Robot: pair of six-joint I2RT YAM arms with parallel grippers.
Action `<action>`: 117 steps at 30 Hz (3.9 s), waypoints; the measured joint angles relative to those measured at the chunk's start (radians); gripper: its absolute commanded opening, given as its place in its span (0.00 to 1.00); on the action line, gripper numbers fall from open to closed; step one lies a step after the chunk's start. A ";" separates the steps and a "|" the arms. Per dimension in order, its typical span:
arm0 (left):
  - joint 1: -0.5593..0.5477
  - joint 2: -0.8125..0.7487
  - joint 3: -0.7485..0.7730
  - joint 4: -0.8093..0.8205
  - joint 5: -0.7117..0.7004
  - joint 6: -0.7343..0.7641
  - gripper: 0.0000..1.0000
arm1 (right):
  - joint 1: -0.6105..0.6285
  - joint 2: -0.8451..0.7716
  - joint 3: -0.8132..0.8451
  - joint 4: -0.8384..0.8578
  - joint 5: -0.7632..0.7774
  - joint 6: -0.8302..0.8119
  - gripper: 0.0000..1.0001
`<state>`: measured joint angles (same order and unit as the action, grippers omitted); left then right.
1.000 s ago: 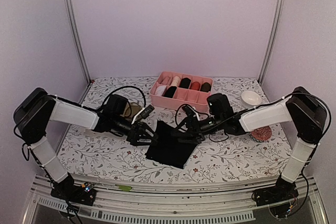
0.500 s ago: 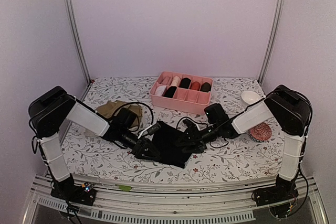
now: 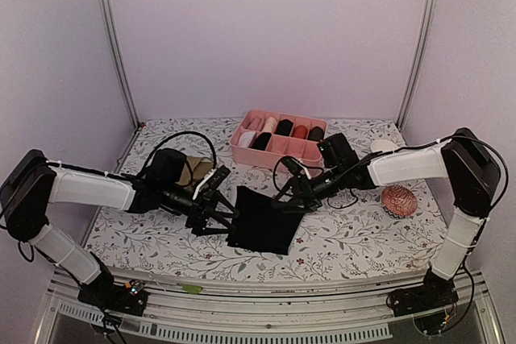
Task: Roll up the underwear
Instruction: Smooth out the underwear at the center of the board, then pick up the underwear from the center of the board.
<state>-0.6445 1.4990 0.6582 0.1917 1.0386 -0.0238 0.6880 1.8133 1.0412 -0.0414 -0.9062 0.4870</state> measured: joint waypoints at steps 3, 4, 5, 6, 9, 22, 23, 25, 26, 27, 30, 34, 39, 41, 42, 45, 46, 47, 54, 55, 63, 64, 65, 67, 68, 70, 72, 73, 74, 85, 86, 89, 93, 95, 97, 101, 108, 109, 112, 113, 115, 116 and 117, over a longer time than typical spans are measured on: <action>0.016 -0.002 -0.013 0.039 -0.002 -0.041 0.88 | 0.050 -0.032 -0.029 0.101 -0.026 0.111 0.89; 0.025 -0.002 -0.020 0.050 -0.002 -0.056 0.89 | 0.073 -0.027 -0.038 0.137 -0.033 0.150 0.89; 0.031 -0.002 -0.024 0.056 -0.003 -0.064 0.89 | 0.095 -0.018 -0.047 0.172 -0.041 0.192 0.89; 0.039 -0.002 -0.028 0.059 -0.004 -0.076 0.89 | 0.114 -0.002 -0.053 0.211 -0.050 0.230 0.89; 0.050 -0.002 -0.029 0.060 -0.005 -0.085 0.89 | 0.152 0.060 -0.064 0.314 -0.073 0.331 0.89; 0.080 -0.046 -0.077 0.031 -0.035 -0.046 0.89 | 0.155 0.240 -0.224 0.754 -0.116 0.644 0.88; 0.084 -0.050 -0.080 0.027 -0.036 -0.043 0.89 | 0.155 0.241 -0.235 0.782 -0.117 0.655 0.87; 0.090 -0.056 -0.083 0.019 -0.040 -0.030 0.89 | 0.155 0.244 -0.256 0.823 -0.118 0.664 0.87; 0.093 -0.060 -0.083 0.012 -0.042 -0.022 0.88 | 0.154 0.244 -0.264 0.835 -0.119 0.665 0.86; 0.095 -0.064 -0.083 0.003 -0.045 -0.010 0.88 | 0.153 0.243 -0.271 0.840 -0.121 0.661 0.86; 0.096 -0.076 -0.083 -0.029 -0.059 0.034 0.82 | 0.149 0.224 -0.270 0.778 -0.122 0.623 0.84; 0.095 -0.087 -0.082 -0.051 -0.087 0.090 0.73 | 0.149 0.195 -0.180 0.499 -0.106 0.473 0.83; 0.068 -0.087 -0.009 -0.162 -0.184 0.277 0.68 | 0.149 0.121 -0.052 0.181 -0.020 0.253 0.83; 0.064 -0.087 0.023 -0.197 -0.217 0.371 0.64 | 0.149 0.045 -0.034 0.107 0.028 0.176 0.78; 0.063 -0.087 0.036 -0.217 -0.237 0.430 0.62 | 0.149 -0.001 -0.033 0.083 0.058 0.142 0.74; 0.061 -0.087 0.046 -0.256 -0.278 0.582 0.56 | 0.150 -0.139 -0.053 0.043 0.158 0.042 0.65; 0.060 -0.087 0.046 -0.271 -0.291 0.631 0.53 | 0.153 -0.179 -0.069 0.040 0.190 0.008 0.63; 0.058 -0.086 0.046 -0.284 -0.301 0.677 0.49 | 0.158 -0.228 -0.097 0.039 0.240 -0.029 0.61; 0.050 -0.048 0.047 -0.283 -0.378 0.800 0.43 | 0.224 -0.343 -0.261 0.003 0.566 -0.337 0.49; 0.050 -0.039 0.047 -0.282 -0.383 0.802 0.43 | 0.236 -0.335 -0.270 -0.004 0.600 -0.380 0.48; 0.057 -0.025 0.048 -0.280 -0.398 0.800 0.41 | 0.328 -0.214 -0.270 -0.013 0.741 -0.563 0.45; 0.057 -0.025 0.049 -0.280 -0.399 0.799 0.41 | 0.338 -0.198 -0.267 -0.017 0.750 -0.580 0.45; 0.057 -0.025 0.050 -0.280 -0.400 0.799 0.41 | 0.346 -0.186 -0.263 -0.020 0.761 -0.594 0.45; 0.058 -0.025 0.052 -0.280 -0.402 0.798 0.41 | 0.362 -0.163 -0.254 -0.026 0.786 -0.622 0.45; 0.058 -0.025 0.054 -0.280 -0.403 0.798 0.41 | 0.369 -0.155 -0.248 -0.029 0.799 -0.636 0.45; 0.059 -0.025 0.057 -0.279 -0.406 0.798 0.41 | 0.383 -0.138 -0.235 -0.032 0.824 -0.661 0.45; 0.060 -0.025 0.058 -0.279 -0.409 0.798 0.40 | 0.393 -0.125 -0.223 -0.034 0.845 -0.680 0.44; 0.060 -0.025 0.059 -0.279 -0.411 0.798 0.40 | 0.395 -0.121 -0.219 -0.035 0.852 -0.688 0.44; 0.061 -0.025 0.059 -0.279 -0.414 0.798 0.40 | 0.399 -0.115 -0.214 -0.038 0.861 -0.695 0.43; 0.067 -0.010 0.074 -0.288 -0.425 0.814 0.38 | 0.414 -0.064 -0.186 -0.039 0.896 -0.758 0.27; 0.067 -0.008 0.077 -0.290 -0.428 0.821 0.38 | 0.414 -0.057 -0.181 -0.035 0.895 -0.762 0.23; 0.067 -0.006 0.084 -0.304 -0.442 0.859 0.37 | 0.417 -0.046 -0.178 -0.018 0.894 -0.771 0.11; 0.067 -0.006 0.084 -0.334 -0.449 0.932 0.33 | 0.418 -0.044 -0.177 -0.010 0.898 -0.783 0.00; 0.061 -0.006 0.084 -0.351 -0.451 0.980 0.32 | 0.418 -0.045 -0.177 -0.010 0.900 -0.784 0.00; 0.050 -0.005 0.083 -0.360 -0.461 1.018 0.31 | 0.418 -0.045 -0.177 -0.010 0.900 -0.784 0.00; -0.008 0.016 0.074 -0.364 -0.489 1.075 0.31 | 0.418 -0.047 -0.178 -0.011 0.900 -0.784 0.00; -0.063 0.083 0.061 -0.361 -0.550 1.129 0.32 | 0.418 -0.049 -0.179 -0.014 0.898 -0.783 0.00; -0.067 0.092 0.061 -0.362 -0.558 1.137 0.33 | 0.418 -0.049 -0.179 -0.014 0.898 -0.782 0.00; -0.072 0.100 0.061 -0.363 -0.574 1.162 0.36 | 0.418 -0.051 -0.183 -0.010 0.898 -0.779 0.00; -0.073 0.100 0.060 -0.364 -0.578 1.171 0.37 | 0.418 -0.051 -0.184 -0.009 0.898 -0.779 0.00; -0.082 0.101 0.057 -0.364 -0.587 1.189 0.36 | 0.418 -0.051 -0.184 -0.008 0.898 -0.779 0.00; -0.088 0.103 0.055 -0.365 -0.592 1.193 0.35 | 0.418 -0.051 -0.185 -0.007 0.898 -0.779 0.00; -0.098 0.108 0.054 -0.365 -0.604 1.201 0.33 | 0.418 -0.051 -0.185 -0.006 0.898 -0.778 0.00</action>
<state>-0.7425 1.6070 0.7124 -0.1734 0.4347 1.1770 1.1061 1.7618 0.8562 -0.0479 -0.0082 -0.2913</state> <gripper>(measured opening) 0.360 0.026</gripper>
